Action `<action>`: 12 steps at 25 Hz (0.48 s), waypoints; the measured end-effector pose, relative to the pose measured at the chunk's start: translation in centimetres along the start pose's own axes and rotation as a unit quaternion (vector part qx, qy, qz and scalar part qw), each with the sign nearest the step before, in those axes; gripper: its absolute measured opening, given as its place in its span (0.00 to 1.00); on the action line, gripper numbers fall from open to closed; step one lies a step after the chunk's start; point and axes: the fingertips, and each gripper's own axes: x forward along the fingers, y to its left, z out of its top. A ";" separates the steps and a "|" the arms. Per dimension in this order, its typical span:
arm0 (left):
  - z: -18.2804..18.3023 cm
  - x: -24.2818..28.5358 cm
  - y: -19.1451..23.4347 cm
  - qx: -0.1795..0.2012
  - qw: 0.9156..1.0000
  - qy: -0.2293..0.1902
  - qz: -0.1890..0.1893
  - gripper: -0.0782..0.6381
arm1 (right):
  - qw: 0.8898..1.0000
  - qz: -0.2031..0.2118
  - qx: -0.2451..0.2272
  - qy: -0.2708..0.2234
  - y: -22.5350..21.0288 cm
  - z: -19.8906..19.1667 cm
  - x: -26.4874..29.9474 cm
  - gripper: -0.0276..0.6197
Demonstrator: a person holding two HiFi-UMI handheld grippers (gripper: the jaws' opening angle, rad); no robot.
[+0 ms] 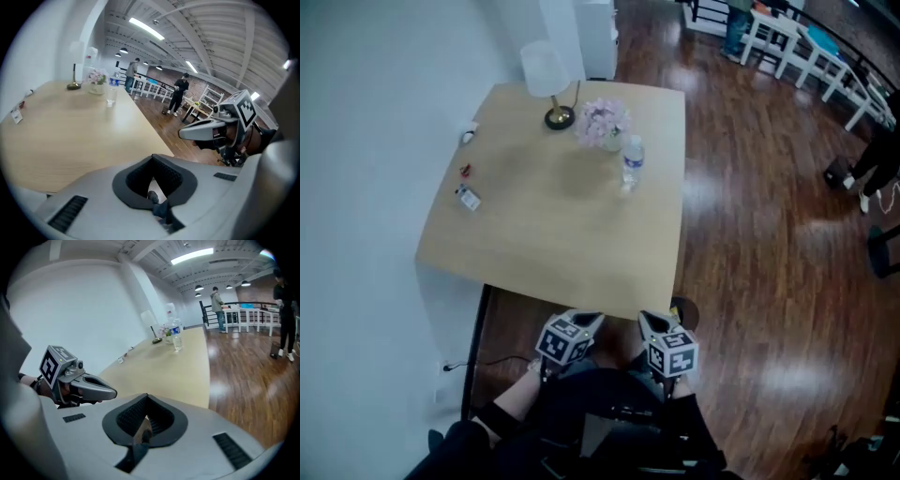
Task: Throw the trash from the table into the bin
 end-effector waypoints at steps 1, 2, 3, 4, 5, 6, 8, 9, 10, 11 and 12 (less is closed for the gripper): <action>0.0 -1.2 1.7 -0.006 1.000 -0.007 0.007 0.11 | 1.000 0.007 -0.011 0.003 1.4 0.9 1.3 0.04; 0.1 -2.3 3.4 -0.012 1.000 -0.014 0.013 0.11 | 1.000 0.014 -0.022 0.007 2.9 1.8 2.7 0.04; 0.0 -3.4 5.1 -0.017 0.999 -0.021 0.019 0.11 | 0.999 0.020 -0.032 0.011 4.3 2.7 4.0 0.04; -0.1 -4.4 6.9 -0.022 0.999 -0.026 0.025 0.11 | 0.999 0.025 -0.041 0.016 5.7 3.5 5.4 0.04; -0.3 -5.5 8.6 -0.026 0.999 -0.030 0.030 0.11 | 0.998 0.028 -0.050 0.019 7.2 4.3 6.6 0.04; -0.4 -6.6 10.3 -0.029 0.998 -0.034 0.035 0.11 | 0.998 0.030 -0.057 0.021 8.6 5.1 7.9 0.04; -0.5 -8.9 13.6 -0.033 0.998 -0.040 0.042 0.11 | 0.997 0.034 -0.065 0.021 11.3 6.4 10.5 0.04; -0.5 -10.1 15.1 -0.036 0.997 -0.044 0.045 0.11 | 0.997 0.037 -0.066 0.020 12.7 6.9 11.8 0.04; -0.7 -11.1 16.6 -0.039 0.997 -0.047 0.048 0.11 | 0.997 0.041 -0.067 0.021 14.1 7.3 12.9 0.04; -0.9 -12.1 18.0 -0.044 0.996 -0.050 0.051 0.11 | 0.996 0.046 -0.070 0.024 15.4 7.5 14.0 0.04; -1.1 -12.8 19.4 -0.050 0.996 -0.054 0.055 0.11 | 0.995 0.052 -0.077 0.030 16.6 7.6 15.0 0.04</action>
